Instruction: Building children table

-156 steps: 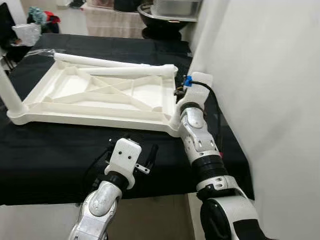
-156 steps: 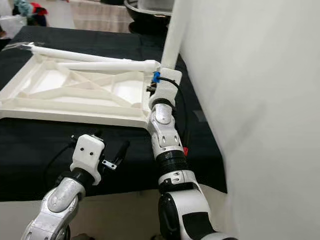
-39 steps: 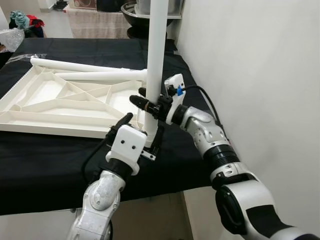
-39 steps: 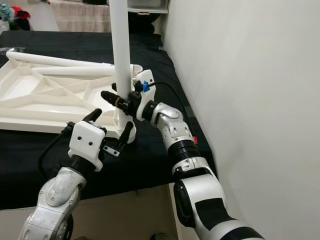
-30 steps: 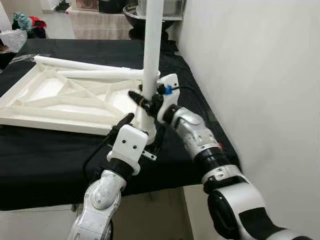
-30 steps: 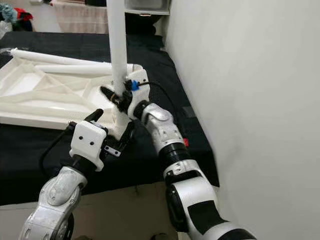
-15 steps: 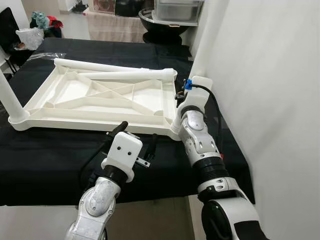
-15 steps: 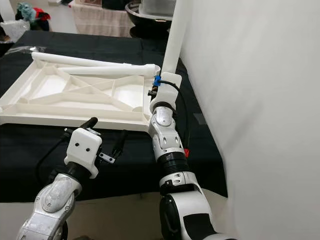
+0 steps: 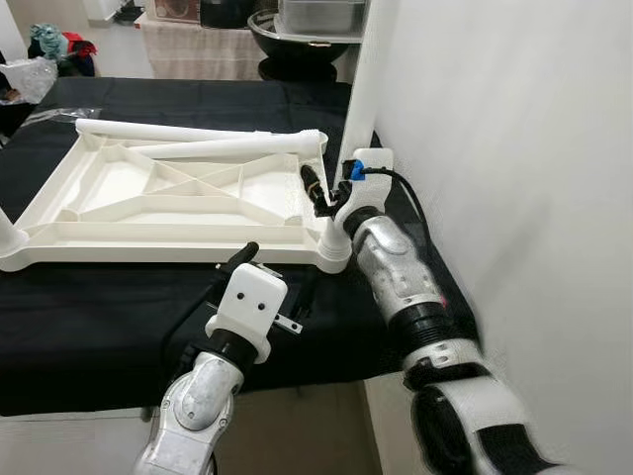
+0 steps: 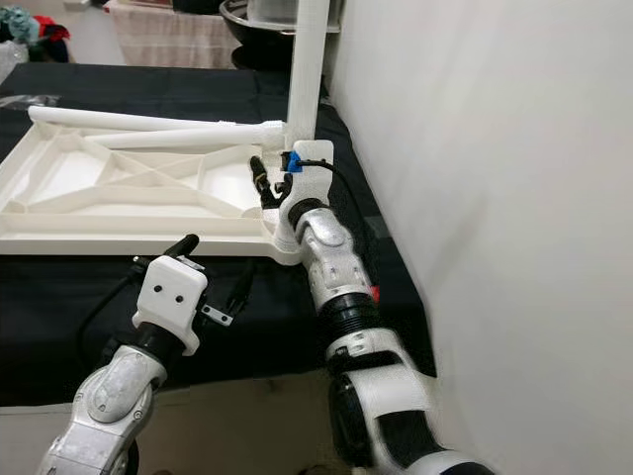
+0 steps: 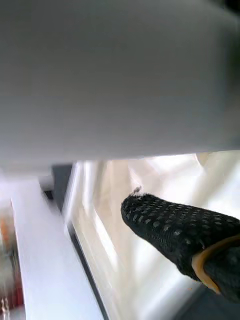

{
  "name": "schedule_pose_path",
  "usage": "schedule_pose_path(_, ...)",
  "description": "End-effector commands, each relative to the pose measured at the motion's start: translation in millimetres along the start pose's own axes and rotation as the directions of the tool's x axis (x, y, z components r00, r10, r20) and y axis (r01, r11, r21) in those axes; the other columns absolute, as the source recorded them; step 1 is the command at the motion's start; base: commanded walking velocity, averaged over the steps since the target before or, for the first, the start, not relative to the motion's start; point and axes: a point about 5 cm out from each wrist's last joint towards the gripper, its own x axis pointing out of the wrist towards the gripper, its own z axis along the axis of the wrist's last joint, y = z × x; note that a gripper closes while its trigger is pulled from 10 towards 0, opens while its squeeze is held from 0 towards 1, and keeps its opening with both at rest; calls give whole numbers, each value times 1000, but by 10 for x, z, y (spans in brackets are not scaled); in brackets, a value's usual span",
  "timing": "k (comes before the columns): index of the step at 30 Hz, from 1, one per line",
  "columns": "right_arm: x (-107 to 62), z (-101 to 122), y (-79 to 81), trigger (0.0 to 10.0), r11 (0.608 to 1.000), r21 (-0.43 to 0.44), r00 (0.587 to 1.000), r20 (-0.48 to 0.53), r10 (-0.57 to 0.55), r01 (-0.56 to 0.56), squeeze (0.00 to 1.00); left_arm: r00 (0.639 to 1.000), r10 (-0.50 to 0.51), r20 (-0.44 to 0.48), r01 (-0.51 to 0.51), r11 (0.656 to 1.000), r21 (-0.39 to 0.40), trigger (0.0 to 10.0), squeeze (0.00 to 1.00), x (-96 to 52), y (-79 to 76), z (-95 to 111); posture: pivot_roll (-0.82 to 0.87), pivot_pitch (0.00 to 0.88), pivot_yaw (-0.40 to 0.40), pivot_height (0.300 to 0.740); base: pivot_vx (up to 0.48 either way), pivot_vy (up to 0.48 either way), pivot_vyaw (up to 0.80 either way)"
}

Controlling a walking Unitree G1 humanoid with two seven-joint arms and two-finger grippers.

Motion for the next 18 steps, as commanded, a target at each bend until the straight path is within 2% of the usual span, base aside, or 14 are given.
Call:
schedule_pose_path(1, 26, -79, 174, 10000, 976, 40, 976, -33, 214, -213, 0, 1000, -12, 0, 12, 1000, -4, 10000, 0, 2, -25, 5, 85, 42, -106, 740, 0, 0, 0)
schedule_pose_path(4, 20, -12, 201, 10000, 942, 70, 944, -5, 329, -328, 0, 1000, -27, 15, 27, 1000, -15, 10000, 0, 8, -46, 50, 89, 41, -107, 740, 0, 0, 0)
schedule_pose_path(5, 20, -12, 201, 10000, 942, 70, 944, -5, 329, -328, 0, 1000, -27, 15, 27, 1000, -15, 10000, 0, 8, -46, 50, 89, 41, -107, 740, 0, 0, 0)
schedule_pose_path(7, 14, 12, 236, 10000, 915, 69, 918, 7, 397, -397, 0, 999, -30, 15, 30, 999, -15, 10000, 0, 0, -51, 52, 89, 41, -107, 740, 0, 0, 0)
schedule_pose_path(11, 58, 9, 279, 10000, 915, 72, 917, 4, 399, -398, 0, 1000, -29, 7, 29, 999, -14, 10000, 0, -11, -47, 26, 88, 39, -110, 740, 0, 0, 0)
schedule_pose_path(12, 89, 2, 306, 3961, 918, 62, 920, 9, 391, -391, 0, 1000, -28, 3, 28, 1000, -14, 10000, 0, -13, -46, 17, 84, 39, -109, 740, 0, 0, 0)
schedule_pose_path(13, 113, -6, 350, 0, 912, 85, 916, 27, 400, -400, 0, 1000, -27, 2, 27, 1000, -15, 10000, 0, -12, -47, 12, 86, 39, -111, 740, 0, 0, 0)
schedule_pose_path(15, 170, -8, 355, 0, 935, 104, 941, 53, 335, -339, 0, 1000, -27, 2, 27, 1000, -13, 10000, 0, -11, -49, 13, 88, 39, -111, 740, 0, 0, 0)
schedule_pose_path(17, 223, -7, 304, 0, 973, 103, 978, 47, 203, -207, 0, 1000, -26, 2, 26, 1000, -11, 10000, 0, -9, -44, 14, 86, 40, -111, 740, 0, 0, 0)
schedule_pose_path(18, 223, -7, 304, 0, 973, 103, 978, 47, 203, -207, 0, 1000, -26, 2, 26, 1000, -11, 10000, 0, -9, -44, 14, 86, 40, -111, 740, 0, 0, 0)
